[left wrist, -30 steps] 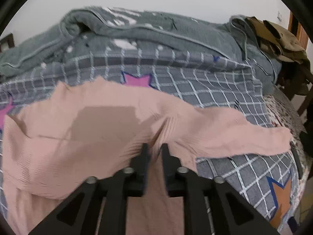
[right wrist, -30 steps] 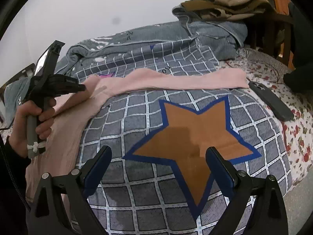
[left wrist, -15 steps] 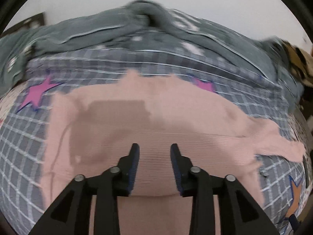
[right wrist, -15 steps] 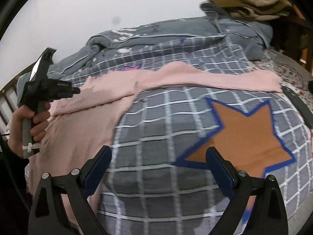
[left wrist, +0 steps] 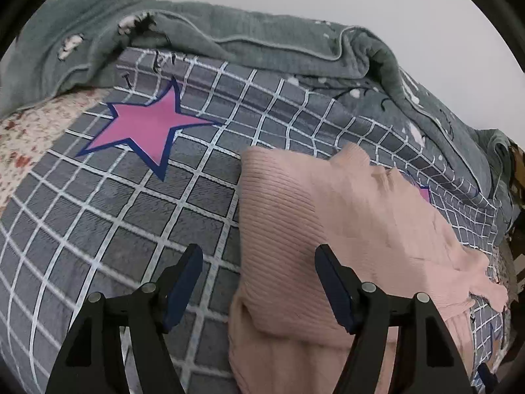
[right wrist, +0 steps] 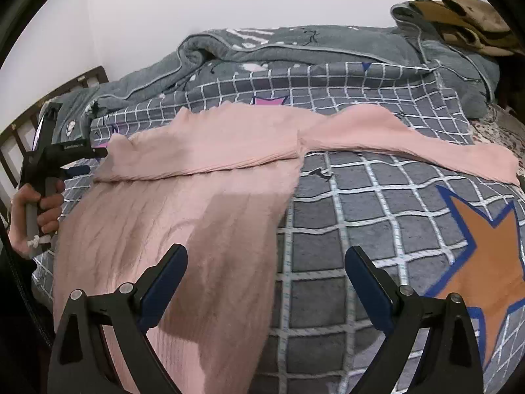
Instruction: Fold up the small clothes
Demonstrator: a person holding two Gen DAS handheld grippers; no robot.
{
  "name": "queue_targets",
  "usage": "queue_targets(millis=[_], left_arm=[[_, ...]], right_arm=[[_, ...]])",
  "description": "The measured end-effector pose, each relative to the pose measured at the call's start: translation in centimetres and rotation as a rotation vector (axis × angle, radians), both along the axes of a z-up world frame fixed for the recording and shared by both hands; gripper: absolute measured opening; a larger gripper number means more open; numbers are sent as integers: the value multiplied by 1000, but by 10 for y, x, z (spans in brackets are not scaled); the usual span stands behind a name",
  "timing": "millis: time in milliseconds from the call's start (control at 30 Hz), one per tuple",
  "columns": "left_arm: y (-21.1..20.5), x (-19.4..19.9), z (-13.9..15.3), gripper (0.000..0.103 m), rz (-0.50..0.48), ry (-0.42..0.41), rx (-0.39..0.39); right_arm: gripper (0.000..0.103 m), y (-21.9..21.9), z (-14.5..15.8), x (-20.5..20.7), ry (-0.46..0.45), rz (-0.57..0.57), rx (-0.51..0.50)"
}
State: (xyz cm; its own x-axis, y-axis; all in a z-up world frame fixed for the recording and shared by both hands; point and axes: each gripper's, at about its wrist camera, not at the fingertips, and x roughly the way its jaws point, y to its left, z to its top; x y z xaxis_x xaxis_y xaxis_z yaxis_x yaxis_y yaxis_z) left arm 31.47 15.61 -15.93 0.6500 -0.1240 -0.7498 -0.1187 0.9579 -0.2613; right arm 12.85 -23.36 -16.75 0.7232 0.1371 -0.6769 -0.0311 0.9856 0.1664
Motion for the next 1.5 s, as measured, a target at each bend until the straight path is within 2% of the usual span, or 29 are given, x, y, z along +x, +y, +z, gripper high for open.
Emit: queue_targets(millis=[33,67,100,167,233,300,367,467,533,633,733,833,1033,1167,1233,1300,1467,1500], left_arm=[[4,7,-4,67,-2,13,-7],[4,10,-7,56,-4,22,-13],[5,16,-12,37,-13,33,-24],[5,22,-18,13,-50,37,-43],[9,19,-14,10,-52,-10,-14],[22,15,-18,10,-8,-32,-45],[23,15,-29,11,-26,-7,-47],[19,12,-29,15,-31,-32,-9],[19,12,-29,17,-27,-35,1],[14,11,-32,21,-29,-57,44],[13,9,-31,31,-26,-68,75],[12,11,-32,38,-23,-64,86],[9,11,-32,43,-24,-65,123],[10,10,-31,50,-22,-69,112],[11,8,-29,57,-24,-72,109],[9,4,-28,74,-38,-65,114],[2,-16,-21,75,-43,-71,160],[3,-20,-19,75,-43,-73,152]], right_arm=[[95,2,-1,1,3,2,-3],[95,4,-2,4,9,5,-11],[95,6,-3,6,13,5,-17],[95,10,-5,12,21,8,-31],[95,11,-5,16,23,8,-34],[95,10,-3,23,17,1,-41],[95,9,1,30,2,-4,-50],[95,7,9,47,-34,-18,-86],[92,5,13,62,-54,-29,-120],[81,-2,14,83,-50,-53,-148],[78,-26,14,92,-43,-100,-110],[77,-60,12,88,-47,-172,-56],[66,-103,5,68,-40,-229,-36],[66,-105,-1,50,-47,-215,-34],[66,-103,-4,40,-53,-213,-34],[66,-99,-5,31,-53,-190,-32],[63,-100,4,8,-84,-217,-124],[57,-108,7,5,-85,-236,-129]])
